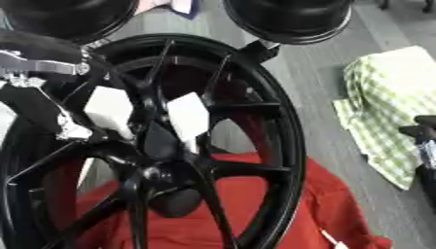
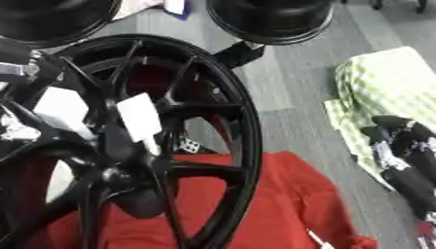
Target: Pull the pin out of the wheel hub.
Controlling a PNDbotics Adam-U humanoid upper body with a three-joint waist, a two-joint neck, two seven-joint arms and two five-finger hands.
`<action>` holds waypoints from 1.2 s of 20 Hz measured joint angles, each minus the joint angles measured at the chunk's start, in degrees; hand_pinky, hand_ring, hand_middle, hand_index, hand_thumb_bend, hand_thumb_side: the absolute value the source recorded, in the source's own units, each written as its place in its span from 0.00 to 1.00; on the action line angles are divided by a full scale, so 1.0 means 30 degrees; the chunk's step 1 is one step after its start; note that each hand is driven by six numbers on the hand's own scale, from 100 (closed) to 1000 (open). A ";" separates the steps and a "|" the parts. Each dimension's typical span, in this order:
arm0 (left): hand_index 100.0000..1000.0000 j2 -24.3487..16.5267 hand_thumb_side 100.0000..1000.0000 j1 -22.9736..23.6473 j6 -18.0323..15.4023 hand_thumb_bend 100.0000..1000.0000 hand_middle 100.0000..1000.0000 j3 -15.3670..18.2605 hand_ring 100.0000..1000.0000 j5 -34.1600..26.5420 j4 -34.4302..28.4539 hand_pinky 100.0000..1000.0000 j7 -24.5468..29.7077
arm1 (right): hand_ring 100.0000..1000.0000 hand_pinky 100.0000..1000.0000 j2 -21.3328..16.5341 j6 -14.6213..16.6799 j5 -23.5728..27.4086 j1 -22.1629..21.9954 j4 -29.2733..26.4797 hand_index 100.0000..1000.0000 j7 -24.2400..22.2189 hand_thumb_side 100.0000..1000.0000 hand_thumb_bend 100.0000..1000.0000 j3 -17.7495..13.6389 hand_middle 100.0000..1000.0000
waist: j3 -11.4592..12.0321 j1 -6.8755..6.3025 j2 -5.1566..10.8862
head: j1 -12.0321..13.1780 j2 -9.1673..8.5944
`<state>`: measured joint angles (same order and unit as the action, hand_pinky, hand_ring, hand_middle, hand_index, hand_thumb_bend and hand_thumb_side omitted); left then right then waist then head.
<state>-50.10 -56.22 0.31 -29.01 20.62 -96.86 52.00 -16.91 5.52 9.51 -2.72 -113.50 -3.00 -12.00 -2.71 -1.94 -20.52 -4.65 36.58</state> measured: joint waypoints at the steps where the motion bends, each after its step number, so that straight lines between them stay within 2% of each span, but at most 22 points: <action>1: 0.86 0.0044 0.47 0.0000 0.0000 0.25 0.75 0.0024 0.83 -0.0129 -0.0040 0.85 0.0000 | 0.68 0.87 0.0002 -0.0004 0.0000 0.0017 0.0000 0.66 -0.0004 0.20 0.00 0.0000 0.48 | -0.0002 0.0000 -0.0011 | 0.0000 -0.0001; 3: 0.85 0.0053 0.47 -0.0002 0.0003 0.24 0.73 0.0094 0.82 -0.0380 -0.0163 0.85 0.0002 | 0.68 0.87 0.0005 -0.0011 -0.0002 0.0044 0.0000 0.66 -0.0007 0.19 0.00 0.0000 0.48 | -0.0012 -0.0005 -0.0041 | -0.0001 -0.0006; 8: 0.77 0.0053 0.38 -0.0002 0.0022 0.21 0.62 0.0149 0.75 -0.0836 -0.0463 0.80 0.0004 | 0.68 0.87 0.0017 -0.0067 -0.0004 0.0051 0.0000 0.66 0.0005 0.20 0.00 0.0001 0.48 | -0.0036 -0.0023 -0.0088 | -0.0011 -0.0087; 13: 0.72 0.0053 0.32 -0.0002 0.0032 0.18 0.57 0.0255 0.71 -0.0770 -0.0694 0.79 -0.0003 | 0.68 0.87 0.0023 -0.0142 -0.0004 0.0054 0.0000 0.66 0.0036 0.20 0.00 0.0001 0.48 | -0.0053 -0.0041 -0.0096 | -0.0014 -0.0155; 16: 0.65 0.0053 0.28 -0.0003 0.0033 0.10 0.50 0.0356 0.67 -0.0650 -0.0811 0.77 -0.0005 | 0.68 0.87 0.0026 -0.0186 -0.0004 0.0054 0.0000 0.66 0.0043 0.20 0.00 0.0001 0.48 | -0.0055 -0.0050 -0.0096 | -0.0016 -0.0157; 19: 0.52 0.0053 0.20 -0.0004 0.0107 0.00 0.41 0.0465 0.57 -0.0692 -0.0938 0.71 -0.0014 | 0.68 0.87 0.0032 -0.0232 -0.0004 0.0054 0.0000 0.66 0.0072 0.20 0.00 0.0001 0.48 | -0.0050 -0.0049 -0.0096 | -0.0022 -0.0161; 22: 0.43 0.0052 0.09 -0.0004 0.0359 0.00 0.32 0.0511 0.50 -0.0919 -0.1098 0.67 -0.0075 | 0.68 0.88 0.0046 -0.0246 -0.0004 0.0053 0.0000 0.66 0.0089 0.20 0.00 0.0000 0.48 | -0.0042 -0.0039 -0.0096 | -0.0024 -0.0161; 24: 0.40 0.0051 0.04 -0.0004 0.0595 0.00 0.30 0.0589 0.49 -0.1091 -0.1221 0.65 -0.0169 | 0.68 0.88 0.0051 -0.0246 -0.0004 0.0053 0.0000 0.66 0.0095 0.20 0.00 -0.0002 0.48 | -0.0037 -0.0022 -0.0096 | -0.0027 -0.0162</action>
<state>-49.95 -56.23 2.09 -27.24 17.35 -100.52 51.49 -16.76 4.78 9.50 -2.56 -113.50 -2.71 -12.00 -2.82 -2.00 -20.81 -4.73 36.10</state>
